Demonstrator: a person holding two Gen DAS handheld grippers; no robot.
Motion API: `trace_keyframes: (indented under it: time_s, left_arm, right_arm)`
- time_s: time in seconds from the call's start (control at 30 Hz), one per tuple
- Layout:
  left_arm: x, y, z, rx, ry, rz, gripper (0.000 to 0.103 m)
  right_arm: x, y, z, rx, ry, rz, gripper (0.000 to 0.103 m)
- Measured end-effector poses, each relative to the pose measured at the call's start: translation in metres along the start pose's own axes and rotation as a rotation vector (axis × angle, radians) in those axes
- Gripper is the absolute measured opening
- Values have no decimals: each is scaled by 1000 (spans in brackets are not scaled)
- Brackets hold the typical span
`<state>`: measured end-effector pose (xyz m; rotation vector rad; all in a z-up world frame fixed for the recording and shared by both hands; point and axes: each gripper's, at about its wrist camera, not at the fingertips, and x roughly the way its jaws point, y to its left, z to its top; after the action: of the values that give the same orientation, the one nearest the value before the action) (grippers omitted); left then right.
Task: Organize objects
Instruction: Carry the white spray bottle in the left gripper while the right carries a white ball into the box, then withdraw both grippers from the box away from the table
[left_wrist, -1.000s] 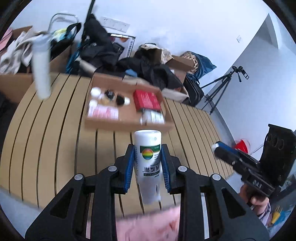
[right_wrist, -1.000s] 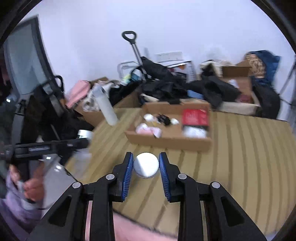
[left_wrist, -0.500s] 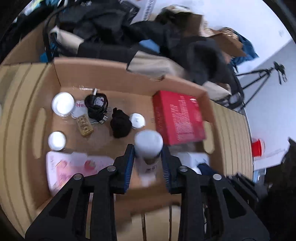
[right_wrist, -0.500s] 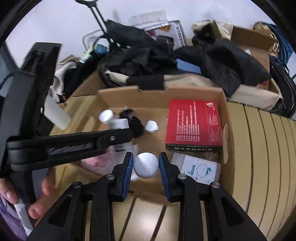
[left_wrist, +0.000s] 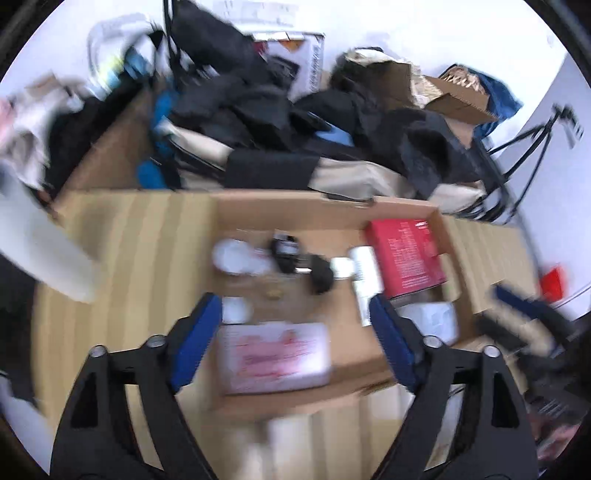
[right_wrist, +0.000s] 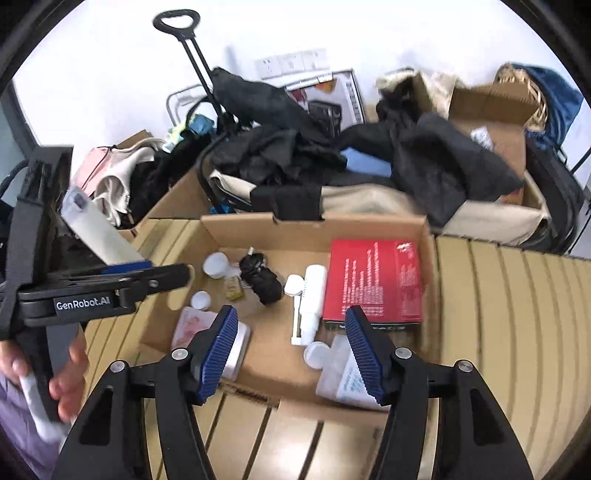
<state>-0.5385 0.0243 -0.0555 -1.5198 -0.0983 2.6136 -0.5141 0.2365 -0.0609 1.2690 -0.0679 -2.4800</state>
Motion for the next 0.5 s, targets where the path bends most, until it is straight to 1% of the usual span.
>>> trace_keyframes:
  time_s: [0.03, 0.07, 0.1, 0.17, 0.23, 0.3, 0.4, 0.43, 0.5]
  left_arm:
    - [-8, 3, 0, 17, -2, 42, 88]
    - [-20, 9, -3, 29, -6, 93, 88]
    - [-35, 19, -7, 23, -14, 127, 88]
    - [-58, 37, -17, -14, -19, 143, 90]
    - [-81, 54, -28, -44, -19, 149, 91]
    - [-101, 64, -40, -59, -23, 160, 91]
    - [-128, 68, -57, -53, -29, 162, 94]
    - [-134, 66, -61, -48, -27, 159, 97]
    - [-146, 62, -70, -37, -35, 157, 97]
  right_arm:
    - [-8, 2, 4, -8, 1, -10, 64]
    - [-23, 4, 7, -20, 2, -23, 64]
    - [-35, 5, 9, -28, 4, -29, 65]
    - [-64, 5, 10, -58, 8, -56, 72]
    - [-88, 5, 8, -80, -2, -116, 78]
    - [-111, 6, 2, -84, -4, -149, 78]
    - [-135, 10, -8, -72, -15, -148, 78]
    - [-142, 12, -11, -74, -20, -152, 78]
    - [-156, 20, -16, -83, -30, -155, 78]
